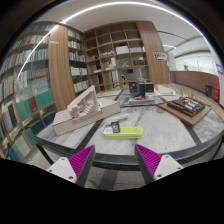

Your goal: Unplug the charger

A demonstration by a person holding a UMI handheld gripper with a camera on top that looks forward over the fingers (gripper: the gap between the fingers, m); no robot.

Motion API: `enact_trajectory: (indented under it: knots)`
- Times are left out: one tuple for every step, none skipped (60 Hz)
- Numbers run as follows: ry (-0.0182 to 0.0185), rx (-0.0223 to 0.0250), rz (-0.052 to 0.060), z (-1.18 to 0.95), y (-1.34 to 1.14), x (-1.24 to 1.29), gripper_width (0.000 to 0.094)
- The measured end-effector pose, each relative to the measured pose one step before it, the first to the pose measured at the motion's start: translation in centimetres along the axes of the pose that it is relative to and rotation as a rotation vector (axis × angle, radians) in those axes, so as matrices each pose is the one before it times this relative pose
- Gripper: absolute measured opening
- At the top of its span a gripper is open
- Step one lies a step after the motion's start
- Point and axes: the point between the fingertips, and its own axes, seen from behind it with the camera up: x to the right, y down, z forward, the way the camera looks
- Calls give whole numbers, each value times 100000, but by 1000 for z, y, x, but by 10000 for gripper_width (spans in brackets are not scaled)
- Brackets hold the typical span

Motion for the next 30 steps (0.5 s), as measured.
enact_trajectory:
  knots:
    - [-102, -407, -202, -77, 177, -130, 821]
    - [-135, -545, -298, 248, 95, -15, 820]
    - [-44, -631, -417, 843, -30, 256, 821]
    - [-86, -740, -542, 557, 86, 118, 821]
    - [-130, -620, -676, 643, 82, 109, 821]
    - [-80, -344, -700, 648, 23, 75, 819]
    - [246, -104, -569, -956, 288, -737, 820]
    - [-92, 4, -812, 2785, -297, 908, 819]
    - [193, 11, -713, 735, -29, 163, 821]
    - [230, -18, -703, 678, 17, 103, 822]
    - [268, -158, -638, 661, 31, 75, 823]
    - [303, -255, -616, 655, 30, 64, 821]
    - [243, -187, -584, 651, 26, 48, 821]
    - [468, 41, -583, -11, 38, -317, 820]
    - [-107, -344, -280, 916, -93, 212, 821]
    - [190, -57, -175, 712, -78, 27, 820]
    - [236, 83, -149, 746, -106, 13, 816]
    - [99, 97, -221, 739, -137, -54, 819]
    - [54, -5, -213, 721, -110, -92, 818]
    - [99, 17, -160, 758, -120, -67, 819]
    - [166, 153, -60, 750, -162, -53, 820]
    - [130, 298, -26, 801, -178, -101, 817]
    - [436, 362, -64, 639, -95, -310, 819]
    - [171, -260, 31, 729, -110, 60, 817]
    - [296, -317, -21, 770, -50, -60, 816]
    - [182, -142, -176, 797, -84, -49, 817]
    - [235, 72, -304, 771, -128, -17, 816]
    - [699, 27, -314, 752, -128, 84, 816]
    - [1040, -97, -154, 760, -100, 183, 810]
    - [881, -213, -69, 763, -30, 98, 802]
